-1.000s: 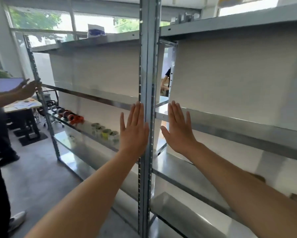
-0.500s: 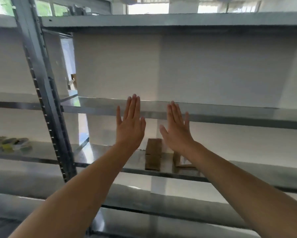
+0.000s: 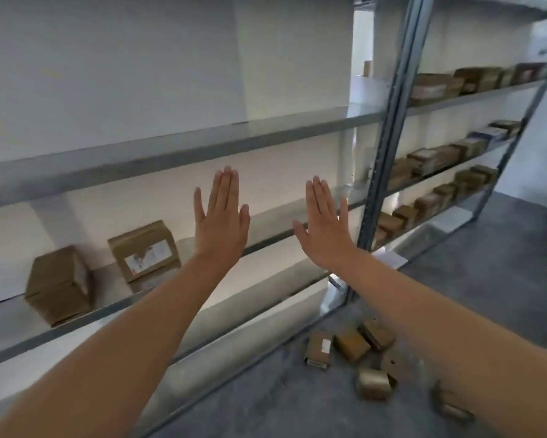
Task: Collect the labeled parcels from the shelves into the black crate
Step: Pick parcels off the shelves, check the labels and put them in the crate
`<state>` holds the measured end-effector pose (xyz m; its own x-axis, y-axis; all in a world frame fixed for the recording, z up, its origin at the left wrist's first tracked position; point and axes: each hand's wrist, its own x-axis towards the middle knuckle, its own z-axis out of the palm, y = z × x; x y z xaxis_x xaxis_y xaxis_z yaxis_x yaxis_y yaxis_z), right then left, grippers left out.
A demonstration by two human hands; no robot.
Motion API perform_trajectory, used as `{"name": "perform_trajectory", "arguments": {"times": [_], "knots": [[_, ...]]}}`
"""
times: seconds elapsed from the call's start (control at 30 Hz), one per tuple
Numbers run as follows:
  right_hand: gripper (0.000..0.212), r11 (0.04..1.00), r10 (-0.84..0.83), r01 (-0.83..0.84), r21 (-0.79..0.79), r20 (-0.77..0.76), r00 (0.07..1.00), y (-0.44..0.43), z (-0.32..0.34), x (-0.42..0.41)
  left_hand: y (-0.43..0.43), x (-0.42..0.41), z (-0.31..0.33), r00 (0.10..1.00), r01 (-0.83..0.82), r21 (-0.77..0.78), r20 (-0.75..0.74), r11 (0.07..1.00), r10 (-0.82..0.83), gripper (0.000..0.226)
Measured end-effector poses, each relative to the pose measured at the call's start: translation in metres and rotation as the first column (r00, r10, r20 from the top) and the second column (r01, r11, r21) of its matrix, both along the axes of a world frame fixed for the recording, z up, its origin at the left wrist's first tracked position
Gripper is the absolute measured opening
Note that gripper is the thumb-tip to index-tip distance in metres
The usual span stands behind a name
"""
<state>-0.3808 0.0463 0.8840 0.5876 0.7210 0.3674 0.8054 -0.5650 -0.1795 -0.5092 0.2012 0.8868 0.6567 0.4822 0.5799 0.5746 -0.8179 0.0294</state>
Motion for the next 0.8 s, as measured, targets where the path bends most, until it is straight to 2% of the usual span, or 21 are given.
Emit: {"name": "perform_trajectory", "arguments": {"times": [0.23,0.43,0.67,0.8], "knots": [[0.075,0.937,-0.346,0.341,-0.074,-0.079,0.935,-0.113,-0.04,0.07,-0.085,0.102,-0.035,0.95,0.297,-0.034,-0.088,0.954,-0.298,0.061],[0.076,0.871,-0.489,0.472,-0.136,-0.138,0.861,-0.156,-0.065,0.102,-0.108,0.169,-0.065,0.893,0.432,-0.094,-0.093,0.897,-0.44,0.061],[0.077,0.771,-0.635,0.6,-0.214,-0.172,0.753,-0.169,-0.076,0.143,-0.11,0.237,-0.087,0.815,0.552,-0.227,-0.055,0.802,-0.576,0.059],[0.077,0.717,-0.694,0.644,-0.266,-0.187,0.695,-0.168,-0.085,0.165,-0.107,0.268,-0.107,0.774,0.598,-0.248,-0.069,0.762,-0.63,0.058]]}}
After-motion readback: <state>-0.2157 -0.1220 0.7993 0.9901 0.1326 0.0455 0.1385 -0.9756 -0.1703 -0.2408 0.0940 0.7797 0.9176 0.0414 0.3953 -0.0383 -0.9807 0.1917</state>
